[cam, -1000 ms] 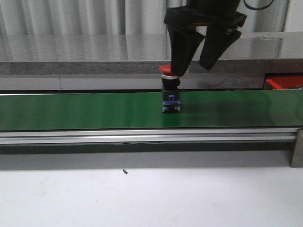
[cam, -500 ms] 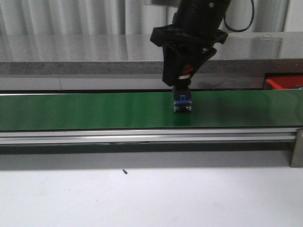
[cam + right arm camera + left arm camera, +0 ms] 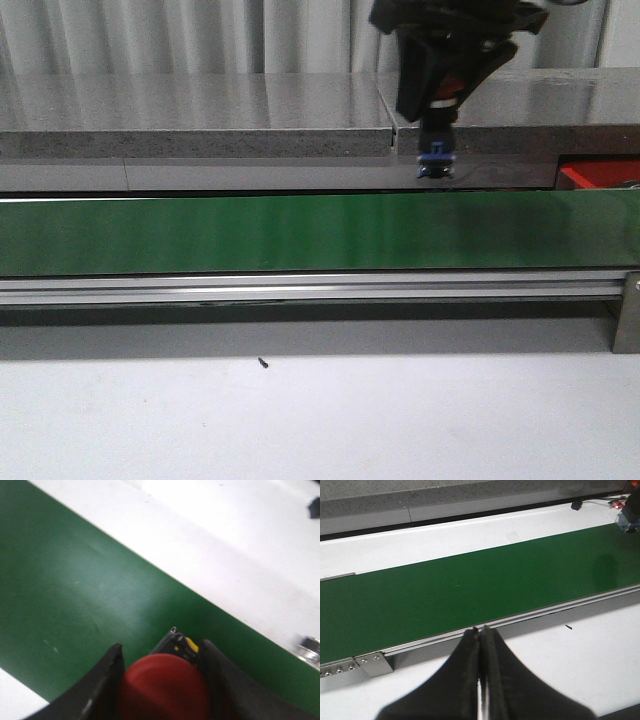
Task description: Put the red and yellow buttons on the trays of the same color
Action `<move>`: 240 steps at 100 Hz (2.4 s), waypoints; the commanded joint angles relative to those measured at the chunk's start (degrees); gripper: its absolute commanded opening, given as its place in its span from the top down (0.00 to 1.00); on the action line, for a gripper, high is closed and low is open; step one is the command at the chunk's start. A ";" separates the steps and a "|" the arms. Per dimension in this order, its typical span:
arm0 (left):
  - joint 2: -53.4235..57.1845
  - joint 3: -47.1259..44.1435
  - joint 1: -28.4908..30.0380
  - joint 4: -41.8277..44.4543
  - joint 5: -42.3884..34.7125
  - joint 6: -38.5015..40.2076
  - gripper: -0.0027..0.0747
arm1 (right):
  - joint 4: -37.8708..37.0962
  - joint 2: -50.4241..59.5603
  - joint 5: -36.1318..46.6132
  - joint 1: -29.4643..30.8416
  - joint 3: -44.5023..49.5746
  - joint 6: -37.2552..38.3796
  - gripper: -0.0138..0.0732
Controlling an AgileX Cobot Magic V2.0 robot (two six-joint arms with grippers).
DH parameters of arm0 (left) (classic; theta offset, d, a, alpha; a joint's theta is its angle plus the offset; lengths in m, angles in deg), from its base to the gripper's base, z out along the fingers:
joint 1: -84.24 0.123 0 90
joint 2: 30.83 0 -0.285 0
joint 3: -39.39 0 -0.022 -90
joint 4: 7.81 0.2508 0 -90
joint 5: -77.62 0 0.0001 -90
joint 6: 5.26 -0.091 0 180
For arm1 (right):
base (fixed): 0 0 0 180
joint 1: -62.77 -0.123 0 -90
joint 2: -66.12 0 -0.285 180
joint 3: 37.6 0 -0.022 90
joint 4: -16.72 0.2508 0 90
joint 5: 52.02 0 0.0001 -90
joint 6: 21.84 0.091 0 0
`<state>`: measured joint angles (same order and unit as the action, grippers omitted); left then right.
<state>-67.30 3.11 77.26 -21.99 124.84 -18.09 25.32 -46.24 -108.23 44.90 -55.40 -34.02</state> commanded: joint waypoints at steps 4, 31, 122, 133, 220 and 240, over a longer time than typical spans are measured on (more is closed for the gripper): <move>-0.34 1.48 -0.40 -0.79 -4.15 0.10 0.99 | -3.07 5.02 0.10 3.58 -1.60 2.84 0.60; -0.34 1.48 -0.40 -0.79 -4.15 0.10 0.99 | -3.60 6.39 -1.18 15.31 0.39 4.83 0.60; -0.34 1.48 -0.40 -0.79 -4.24 0.10 0.99 | 3.95 0.55 14.46 35.92 8.06 7.78 0.60; -0.34 1.48 -0.40 -0.79 -4.24 0.10 0.99 | 6.44 -1.05 15.86 35.92 8.06 7.78 0.60; -0.34 1.48 -0.40 -0.79 -4.24 0.10 0.99 | 7.07 -5.82 15.91 35.92 8.06 7.78 0.28; -0.34 1.48 -0.40 -0.79 -4.24 0.10 0.99 | 7.07 -5.14 15.92 35.92 8.06 7.78 0.27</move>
<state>-67.30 3.11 77.26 -21.99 124.65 -18.09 31.59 -55.03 -93.71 80.81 -46.16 -26.13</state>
